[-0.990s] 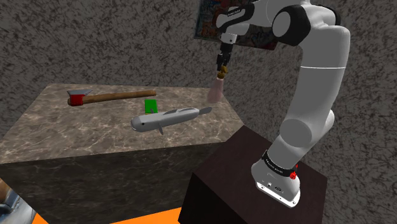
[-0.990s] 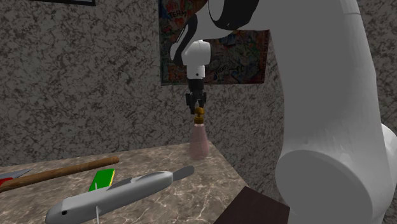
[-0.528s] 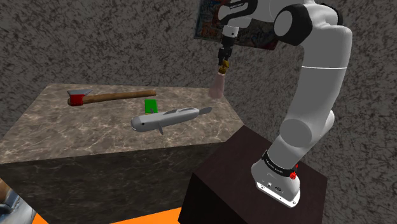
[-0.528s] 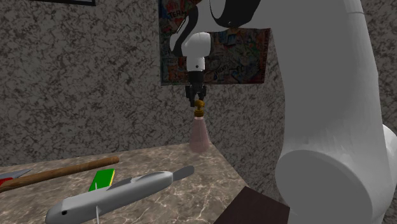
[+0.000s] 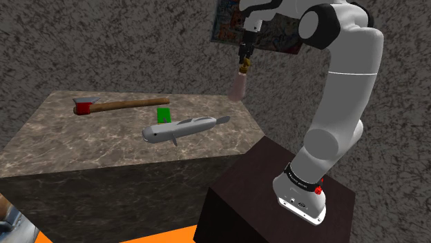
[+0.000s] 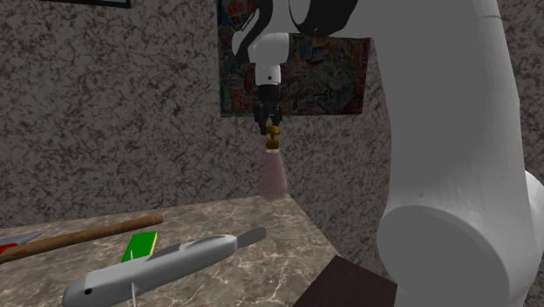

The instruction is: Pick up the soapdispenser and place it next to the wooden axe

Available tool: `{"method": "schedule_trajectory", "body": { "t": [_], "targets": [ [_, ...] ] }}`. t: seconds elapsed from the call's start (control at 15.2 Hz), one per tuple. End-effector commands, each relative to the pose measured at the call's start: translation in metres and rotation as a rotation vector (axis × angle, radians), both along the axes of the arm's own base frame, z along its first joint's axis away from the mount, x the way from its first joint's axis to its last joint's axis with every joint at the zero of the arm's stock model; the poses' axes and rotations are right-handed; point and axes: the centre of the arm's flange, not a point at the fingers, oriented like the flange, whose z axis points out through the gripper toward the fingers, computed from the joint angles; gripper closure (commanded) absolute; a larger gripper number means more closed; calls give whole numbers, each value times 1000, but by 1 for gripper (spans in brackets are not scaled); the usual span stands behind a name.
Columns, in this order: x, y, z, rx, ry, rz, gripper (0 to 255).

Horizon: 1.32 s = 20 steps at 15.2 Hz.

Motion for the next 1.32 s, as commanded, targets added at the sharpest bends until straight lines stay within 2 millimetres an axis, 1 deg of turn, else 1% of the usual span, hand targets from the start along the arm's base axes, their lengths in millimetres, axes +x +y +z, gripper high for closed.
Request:
{"method": "schedule_trajectory", "body": {
  "t": [0.0, 0.2, 0.26, 1.25],
  "targets": [
    [-1, 0, 11, 0, 0, 0, 255],
    [-1, 0, 27, 0, 0, 0, 255],
    [-1, 0, 27, 0, 0, 0, 255],
    [79, 181, 28, 0, 0, 0, 255]
  ]
}}
